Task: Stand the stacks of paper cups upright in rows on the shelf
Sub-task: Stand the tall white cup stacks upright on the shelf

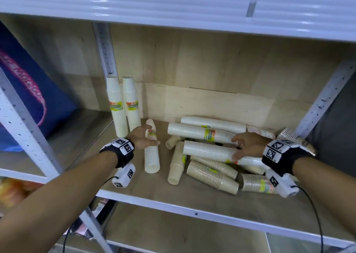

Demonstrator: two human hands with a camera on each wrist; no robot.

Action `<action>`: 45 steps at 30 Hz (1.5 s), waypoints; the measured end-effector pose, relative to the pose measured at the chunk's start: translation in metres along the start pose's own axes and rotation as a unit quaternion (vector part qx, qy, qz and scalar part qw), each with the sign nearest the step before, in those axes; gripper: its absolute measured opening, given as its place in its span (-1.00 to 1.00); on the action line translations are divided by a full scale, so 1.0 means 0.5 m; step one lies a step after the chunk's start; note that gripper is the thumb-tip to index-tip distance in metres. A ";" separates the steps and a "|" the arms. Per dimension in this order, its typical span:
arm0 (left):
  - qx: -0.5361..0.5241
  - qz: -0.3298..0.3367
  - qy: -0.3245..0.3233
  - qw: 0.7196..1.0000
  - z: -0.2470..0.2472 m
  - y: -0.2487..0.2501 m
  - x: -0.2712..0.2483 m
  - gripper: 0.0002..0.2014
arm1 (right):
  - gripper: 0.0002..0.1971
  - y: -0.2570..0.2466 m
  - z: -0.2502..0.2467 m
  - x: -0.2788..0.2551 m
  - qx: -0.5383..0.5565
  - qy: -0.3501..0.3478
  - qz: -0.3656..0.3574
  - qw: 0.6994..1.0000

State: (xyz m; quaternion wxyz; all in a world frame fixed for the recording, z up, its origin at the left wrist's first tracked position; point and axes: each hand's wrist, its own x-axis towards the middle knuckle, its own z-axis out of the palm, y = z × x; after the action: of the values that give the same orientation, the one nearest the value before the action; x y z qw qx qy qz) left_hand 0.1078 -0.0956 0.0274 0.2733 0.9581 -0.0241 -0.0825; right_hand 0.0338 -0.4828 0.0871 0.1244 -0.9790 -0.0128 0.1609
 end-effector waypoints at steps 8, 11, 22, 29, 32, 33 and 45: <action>-0.015 -0.067 -0.016 0.997 0.054 -0.011 -0.010 0.02 | -0.21 0.045 0.042 -0.014 -0.061 -0.003 0.010 0.998; -0.060 -0.092 -0.010 0.994 0.075 -0.008 -0.014 -0.02 | -0.29 0.056 0.051 -0.019 -0.084 0.007 0.013 0.996; -0.170 -0.200 -0.040 0.964 0.074 -0.005 -0.014 -0.26 | -0.27 0.066 0.050 -0.031 -0.076 0.024 0.008 0.997; -0.137 -0.197 -0.065 0.969 0.054 -0.011 -0.019 -0.25 | -0.37 0.040 -0.011 -0.047 -0.022 0.047 0.000 0.999; -0.111 -0.176 -0.051 0.977 0.035 -0.015 -0.019 -0.15 | -0.45 0.023 -0.052 -0.047 -0.015 0.072 -0.010 0.997; -0.109 -0.166 -0.043 0.979 0.025 -0.012 -0.025 -0.09 | -0.47 0.017 -0.067 -0.045 -0.008 0.082 -0.014 0.997; -0.156 -0.065 0.017 0.985 -0.064 -0.020 -0.049 -0.33 | -0.62 -0.209 -0.230 -0.034 0.059 0.201 -0.164 0.964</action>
State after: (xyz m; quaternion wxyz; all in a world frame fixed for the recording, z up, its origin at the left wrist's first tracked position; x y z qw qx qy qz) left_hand 0.0893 -0.0683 0.0523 0.4136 0.9046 0.0565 -0.0862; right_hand 0.0558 -0.4101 0.2237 0.2063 -0.9667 -0.1383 -0.0616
